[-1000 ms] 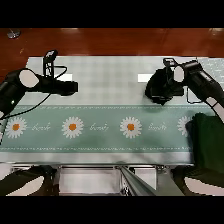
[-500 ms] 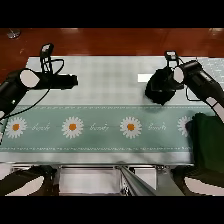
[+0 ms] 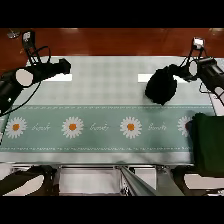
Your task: Fold the shirts.
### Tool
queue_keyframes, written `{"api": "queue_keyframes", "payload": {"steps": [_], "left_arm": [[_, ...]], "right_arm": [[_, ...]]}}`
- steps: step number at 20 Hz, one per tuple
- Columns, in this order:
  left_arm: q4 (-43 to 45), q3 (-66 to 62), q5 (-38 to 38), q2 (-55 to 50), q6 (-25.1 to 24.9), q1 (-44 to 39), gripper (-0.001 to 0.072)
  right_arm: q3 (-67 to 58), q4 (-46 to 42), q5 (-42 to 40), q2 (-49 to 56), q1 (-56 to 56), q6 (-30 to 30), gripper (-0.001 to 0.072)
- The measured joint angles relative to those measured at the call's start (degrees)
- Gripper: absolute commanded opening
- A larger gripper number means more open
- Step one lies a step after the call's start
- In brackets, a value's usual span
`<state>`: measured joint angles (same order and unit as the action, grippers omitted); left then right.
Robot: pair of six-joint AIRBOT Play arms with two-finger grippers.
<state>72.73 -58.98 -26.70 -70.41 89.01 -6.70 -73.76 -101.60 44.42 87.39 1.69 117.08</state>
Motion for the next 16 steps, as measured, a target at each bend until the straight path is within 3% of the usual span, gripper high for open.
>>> {"api": "queue_keyframes", "payload": {"steps": [3, 4, 5, 10, 16], "left_arm": [[1.84, 0.00, -10.21, 0.00, -3.04, 2.32, 0.0702], [3.39, 0.00, -14.49, 0.13, -4.52, 3.23, 0.0702], [4.74, 0.00, -18.23, 0.37, -5.53, 4.24, 0.0702], [7.19, 3.30, -30.53, 6.43, -8.57, 9.31, 0.0702], [2.82, 17.53, -33.42, 28.11, -9.46, 11.93, 0.0702]], "right_arm": [[-0.35, 9.05, 4.66, 3.98, -0.76, -6.91, 0.0592], [-0.44, 11.80, 5.99, 5.01, -0.90, -8.70, 0.0424], [-0.52, 14.21, 6.95, 5.75, -1.01, -9.97, 0.0046], [-5.68, 24.04, 15.69, 6.01, -1.09, -18.80, 0.0031], [-20.79, 28.13, 14.12, -6.36, 1.03, -24.81, 0.0031]]}}
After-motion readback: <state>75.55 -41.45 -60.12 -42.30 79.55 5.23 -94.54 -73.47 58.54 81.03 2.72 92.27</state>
